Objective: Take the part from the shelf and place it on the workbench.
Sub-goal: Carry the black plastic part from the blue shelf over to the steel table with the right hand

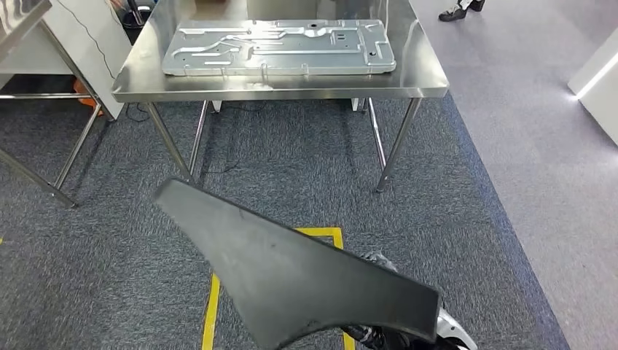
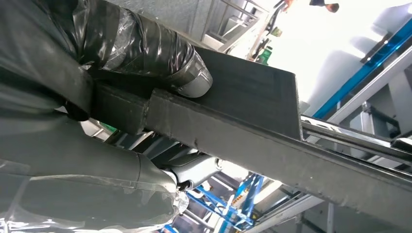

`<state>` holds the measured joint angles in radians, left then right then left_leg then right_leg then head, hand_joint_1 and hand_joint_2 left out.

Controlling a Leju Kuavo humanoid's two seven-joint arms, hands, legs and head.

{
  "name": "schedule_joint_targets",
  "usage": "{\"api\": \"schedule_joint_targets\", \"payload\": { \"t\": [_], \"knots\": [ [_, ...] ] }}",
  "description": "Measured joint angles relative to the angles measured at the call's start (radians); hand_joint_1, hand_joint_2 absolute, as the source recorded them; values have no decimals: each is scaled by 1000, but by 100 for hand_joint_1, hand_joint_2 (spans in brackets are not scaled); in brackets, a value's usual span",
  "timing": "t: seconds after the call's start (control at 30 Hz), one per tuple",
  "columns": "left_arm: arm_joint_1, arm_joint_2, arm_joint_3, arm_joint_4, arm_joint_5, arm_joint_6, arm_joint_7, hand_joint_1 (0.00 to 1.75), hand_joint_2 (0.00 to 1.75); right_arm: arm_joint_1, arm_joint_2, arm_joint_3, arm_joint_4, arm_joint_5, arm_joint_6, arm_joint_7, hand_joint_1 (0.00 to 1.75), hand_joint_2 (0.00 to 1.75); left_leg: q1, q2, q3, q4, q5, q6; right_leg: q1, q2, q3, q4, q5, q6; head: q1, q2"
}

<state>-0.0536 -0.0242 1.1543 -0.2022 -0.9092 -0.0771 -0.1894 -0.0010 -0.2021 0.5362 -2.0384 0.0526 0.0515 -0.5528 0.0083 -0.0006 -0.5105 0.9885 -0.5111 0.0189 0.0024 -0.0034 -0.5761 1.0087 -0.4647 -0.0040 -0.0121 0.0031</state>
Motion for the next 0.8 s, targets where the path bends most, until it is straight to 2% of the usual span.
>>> {"api": "schedule_joint_targets", "payload": {
  "t": [0.07,0.1,0.13,0.2,0.23,0.27,0.3,0.37,0.4,0.43,0.47,0.57,0.6,0.63,0.7,0.73,0.77,0.8],
  "knots": [
    [-1,0,0,0,-1,0,-1,0,175,0,0,0,-2,0,0,0,175,175,1,1,2,12,-14,-9,-6,1,14,-13,-2,-11,0,0],
    [-2,0,0,0,-2,0,-1,0,175,-1,0,0,-3,0,0,0,175,175,1,1,-12,45,-32,-13,-9,0,22,-19,-3,-17,0,0],
    [-2,0,0,0,-2,0,-2,0,175,-1,0,0,-3,0,0,0,175,175,3,0,-39,101,-58,-16,-10,-1,30,-23,-7,-22,0,0],
    [0,0,0,0,-2,0,-2,0,175,-1,0,0,-3,0,0,0,175,175,4,0,-123,245,-109,-21,-8,-1,39,-22,-17,-29,0,0],
    [2,0,0,0,-2,0,-1,0,175,-1,0,0,-3,0,0,0,175,175,4,0,-158,293,-113,-22,-7,0,44,-20,-24,-29,0,0],
    [3,0,0,0,-2,0,-1,0,175,0,0,0,-3,0,0,0,175,175,4,0,-175,302,-95,-22,-7,1,52,-19,-31,-29,0,0],
    [5,0,0,0,-2,0,-1,0,175,0,0,0,-3,0,0,0,175,175,4,1,-170,268,-55,-21,-7,2,63,-19,-39,-27,0,0],
    [5,0,0,0,-2,0,-2,0,175,0,0,0,-3,0,0,0,175,175,2,1,-121,132,36,-13,-6,3,88,-22,-56,-21,0,0],
    [5,0,0,0,-2,0,-2,0,175,0,0,0,-3,0,0,0,175,175,-1,1,-95,72,60,-7,-5,3,96,-24,-62,-17,0,0],
    [5,0,0,0,-3,0,-2,0,175,-1,0,0,-3,0,0,0,175,175,-4,1,-80,35,68,-2,-5,4,101,-28,-67,-12,0,0],
    [5,0,0,0,-4,0,-3,0,175,-1,0,0,-3,0,-1,0,175,175,-6,1,-73,21,60,4,-4,4,103,-30,-68,-6,0,0],
    [7,0,0,0,-9,0,-5,0,175,0,-1,0,-4,0,-2,1,175,175,-2,-2,-56,6,48,22,-4,4,103,-8,-75,8,0,0],
    [7,0,0,0,-10,0,-6,0,175,-1,-1,0,-5,0,-2,1,175,175,0,-3,-45,3,44,28,-4,4,88,27,-87,13,0,0],
    [7,0,0,0,-11,0,-7,0,175,-2,-1,0,-6,0,-4,1,175,175,2,-4,-36,1,39,32,-6,4,57,82,-108,18,0,0],
    [7,0,0,0,-12,0,-8,0,175,-1,-1,0,-6,0,-7,0,175,175,2,-4,-23,0,26,37,-10,4,-35,219,-157,26,0,0],
    [8,0,0,0,-12,1,-8,0,175,0,-1,0,-6,0,-9,0,175,175,2,-4,-16,0,19,37,-11,4,-77,268,-171,28,0,0],
    [9,0,0,0,-12,1,-8,0,175,1,-1,0,-6,0,-11,0,175,175,2,-5,-6,0,11,35,-13,4,-103,284,-166,28,0,0],
    [10,0,0,0,-12,1,-8,0,175,2,-1,0,-6,0,-12,0,175,175,2,-6,7,0,2,33,-13,4,-110,262,-140,28,0,0]
  ]
}}
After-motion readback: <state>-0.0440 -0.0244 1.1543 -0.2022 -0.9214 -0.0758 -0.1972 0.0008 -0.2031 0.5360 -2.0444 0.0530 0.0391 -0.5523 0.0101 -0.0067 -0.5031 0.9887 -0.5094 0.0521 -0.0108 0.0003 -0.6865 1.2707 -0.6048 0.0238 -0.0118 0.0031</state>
